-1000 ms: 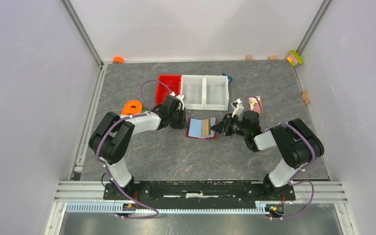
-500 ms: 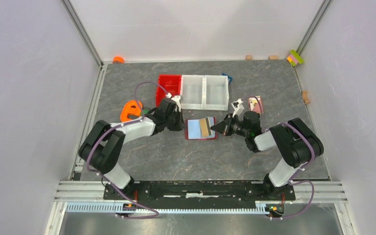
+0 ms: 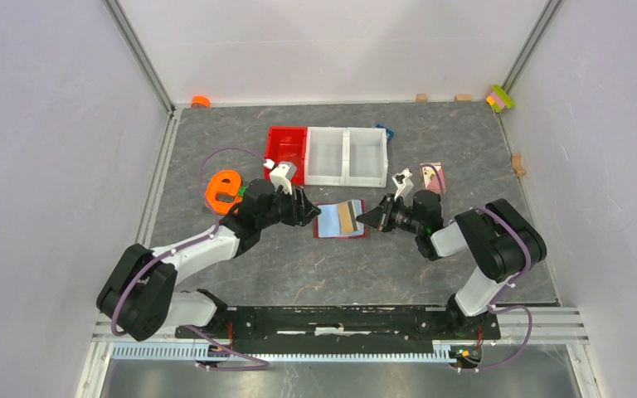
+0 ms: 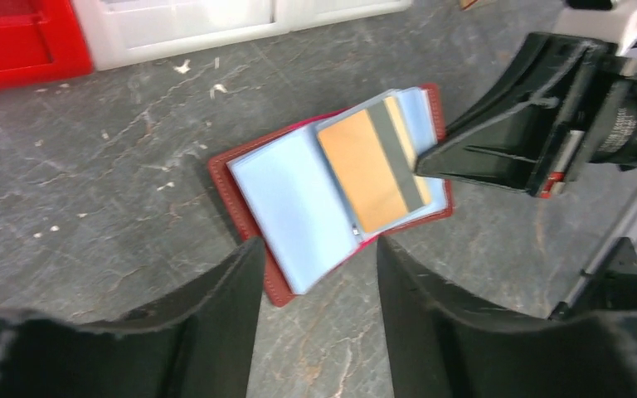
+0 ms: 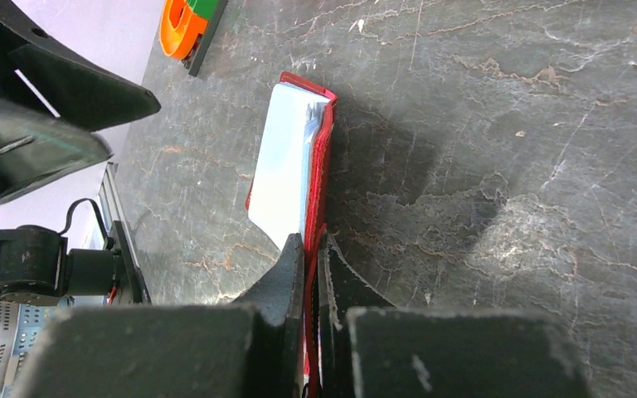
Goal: Take the credit cards out of the card holder
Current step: Remove the credit card from the card holder.
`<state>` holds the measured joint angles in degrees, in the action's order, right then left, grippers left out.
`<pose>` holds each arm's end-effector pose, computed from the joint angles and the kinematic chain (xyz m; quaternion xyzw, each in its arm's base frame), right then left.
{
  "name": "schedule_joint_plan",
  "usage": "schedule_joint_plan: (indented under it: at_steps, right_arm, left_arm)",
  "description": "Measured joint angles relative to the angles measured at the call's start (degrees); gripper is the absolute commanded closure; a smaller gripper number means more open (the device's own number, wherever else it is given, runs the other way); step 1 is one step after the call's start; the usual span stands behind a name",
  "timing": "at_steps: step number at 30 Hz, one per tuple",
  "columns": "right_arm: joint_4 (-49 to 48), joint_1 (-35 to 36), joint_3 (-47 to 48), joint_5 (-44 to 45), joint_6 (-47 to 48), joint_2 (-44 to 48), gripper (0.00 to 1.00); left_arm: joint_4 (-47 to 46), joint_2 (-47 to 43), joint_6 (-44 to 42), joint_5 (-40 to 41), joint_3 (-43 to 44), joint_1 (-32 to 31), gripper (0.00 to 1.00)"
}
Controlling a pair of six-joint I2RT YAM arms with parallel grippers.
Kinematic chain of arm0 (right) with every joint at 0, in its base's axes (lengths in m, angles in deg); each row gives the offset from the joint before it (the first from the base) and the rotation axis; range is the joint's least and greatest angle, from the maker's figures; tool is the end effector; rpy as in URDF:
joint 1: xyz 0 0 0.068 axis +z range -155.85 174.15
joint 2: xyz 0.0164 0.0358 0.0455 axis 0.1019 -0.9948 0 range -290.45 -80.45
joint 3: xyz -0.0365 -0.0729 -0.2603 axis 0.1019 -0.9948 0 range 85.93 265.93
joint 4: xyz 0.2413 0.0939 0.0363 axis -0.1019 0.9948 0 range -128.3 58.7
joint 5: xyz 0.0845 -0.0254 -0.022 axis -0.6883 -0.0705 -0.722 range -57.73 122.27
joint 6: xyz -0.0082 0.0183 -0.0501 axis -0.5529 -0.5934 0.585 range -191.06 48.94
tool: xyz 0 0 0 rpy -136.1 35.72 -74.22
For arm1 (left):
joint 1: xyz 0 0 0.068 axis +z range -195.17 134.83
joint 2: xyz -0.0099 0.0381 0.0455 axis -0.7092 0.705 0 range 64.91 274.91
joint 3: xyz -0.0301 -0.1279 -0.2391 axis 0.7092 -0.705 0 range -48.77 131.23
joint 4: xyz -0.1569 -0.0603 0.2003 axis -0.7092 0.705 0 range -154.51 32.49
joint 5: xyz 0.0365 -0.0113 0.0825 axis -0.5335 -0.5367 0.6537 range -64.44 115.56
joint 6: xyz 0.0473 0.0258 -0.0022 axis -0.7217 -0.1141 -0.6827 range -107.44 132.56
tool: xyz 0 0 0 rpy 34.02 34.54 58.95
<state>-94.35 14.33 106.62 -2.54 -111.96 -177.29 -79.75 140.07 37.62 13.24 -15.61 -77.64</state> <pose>0.2419 0.1107 0.1165 -0.0279 0.8002 0.4890 0.3462 0.2252 -0.1524 0.2004 0.1109 0.8412 -0.3309 0.4131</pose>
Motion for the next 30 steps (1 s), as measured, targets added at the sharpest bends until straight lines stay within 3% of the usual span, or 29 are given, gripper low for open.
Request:
schedule_joint_plan:
  at_steps: [3,10,16,19,24,30]
  right_arm:
    - [-0.07,0.0,-0.33,0.04,0.02,0.07,1.0]
    - [-0.02,0.0,-0.83,0.07,0.22,0.76,1.0]
    - [-0.04,0.0,-0.9,0.13,0.24,0.85,1.0]
    - [-0.07,0.0,-0.92,0.11,0.22,0.92,1.0]
    - [-0.68,0.0,-1.31,0.0,-0.04,1.18,1.0]
    - [-3.04,0.0,-1.88,-1.2,-2.01,1.22,1.0]
  left_arm:
    - [-4.2,-1.66,0.39,-1.36,-2.4,0.0,0.03]
    - [-8.68,-0.22,4.79,-1.29,-2.95,0.22,0.0]
    - [-12.81,9.77,7.37,-10.97,0.11,0.46,0.25]
    - [-14.47,13.94,8.94,-15.41,1.18,0.46,0.33]
    - [-15.63,17.59,10.78,-18.88,2.82,0.46,0.51]
    - [-15.74,20.92,11.61,-20.87,5.27,0.46,0.54]
